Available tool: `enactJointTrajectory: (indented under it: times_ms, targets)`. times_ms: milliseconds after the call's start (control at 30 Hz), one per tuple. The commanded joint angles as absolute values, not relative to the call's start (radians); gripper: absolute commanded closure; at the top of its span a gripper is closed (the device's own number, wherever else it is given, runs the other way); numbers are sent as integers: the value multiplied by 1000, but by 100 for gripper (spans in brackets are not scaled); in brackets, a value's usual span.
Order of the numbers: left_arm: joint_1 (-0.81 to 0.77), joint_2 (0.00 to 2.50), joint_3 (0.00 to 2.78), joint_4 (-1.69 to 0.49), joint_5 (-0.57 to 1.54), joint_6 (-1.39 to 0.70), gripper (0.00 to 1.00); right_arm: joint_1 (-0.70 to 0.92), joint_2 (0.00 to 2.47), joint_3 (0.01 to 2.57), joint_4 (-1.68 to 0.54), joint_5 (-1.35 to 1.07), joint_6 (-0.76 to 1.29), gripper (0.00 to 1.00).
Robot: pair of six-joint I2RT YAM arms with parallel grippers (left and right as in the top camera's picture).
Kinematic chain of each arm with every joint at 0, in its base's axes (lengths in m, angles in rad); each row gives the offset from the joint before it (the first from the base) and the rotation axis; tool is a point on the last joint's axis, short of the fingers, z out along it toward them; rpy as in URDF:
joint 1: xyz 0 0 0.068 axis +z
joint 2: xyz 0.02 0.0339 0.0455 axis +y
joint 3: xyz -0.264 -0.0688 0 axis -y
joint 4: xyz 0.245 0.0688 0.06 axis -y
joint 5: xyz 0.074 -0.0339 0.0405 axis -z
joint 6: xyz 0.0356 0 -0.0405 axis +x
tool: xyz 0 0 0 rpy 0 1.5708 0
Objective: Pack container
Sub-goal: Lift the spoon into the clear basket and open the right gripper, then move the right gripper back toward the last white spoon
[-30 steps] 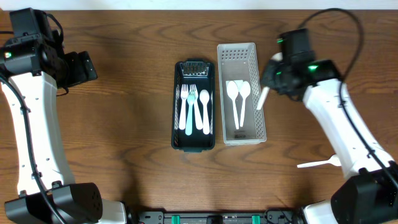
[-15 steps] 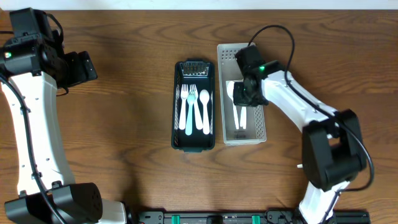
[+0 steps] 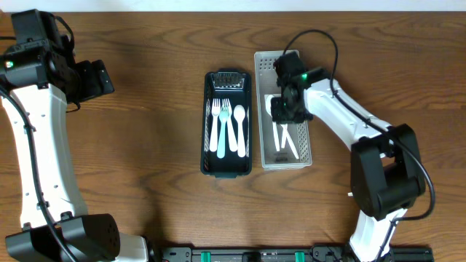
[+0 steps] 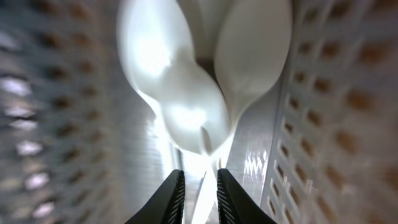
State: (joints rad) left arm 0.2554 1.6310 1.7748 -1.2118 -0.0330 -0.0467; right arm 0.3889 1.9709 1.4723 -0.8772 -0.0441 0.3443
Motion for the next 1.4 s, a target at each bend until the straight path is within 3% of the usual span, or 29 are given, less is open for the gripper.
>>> enactJointTrajectory:
  times_ms: [0, 133, 200, 267, 300, 433, 767, 1067, 1367]
  targets:
    - [257, 1644, 1768, -1214, -38, -30, 2, 363, 1846, 1594, -907, 17, 365, 78]
    - [257, 1644, 1768, -1214, -38, -30, 2, 278, 1745, 1679, -994, 111, 496, 74]
    - [257, 1644, 1768, -1214, -38, -30, 2, 205, 1687, 1689, -1065, 165, 593, 46]
    - [257, 1644, 1768, -1214, -38, -30, 2, 123, 1637, 1689, -1150, 200, 705, 34]
    - [257, 1644, 1768, -1214, -38, -30, 2, 77, 1617, 1689, -1188, 203, 757, 22]
    - [257, 1644, 1768, -1211, -38, -30, 2, -84, 1584, 1688, -1287, 157, 851, 2]
    - [257, 1644, 1768, -1210, -38, -30, 2, -285, 1586, 1475, -1465, 71, 1172, 1]
    - [257, 1644, 1768, -1211, -38, -30, 2, -287, 1587, 1116, -1104, 86, 1131, 1]
    - [257, 1644, 1768, -1211, -38, -30, 2, -290, 1587, 926, -868, 109, 1020, 1]
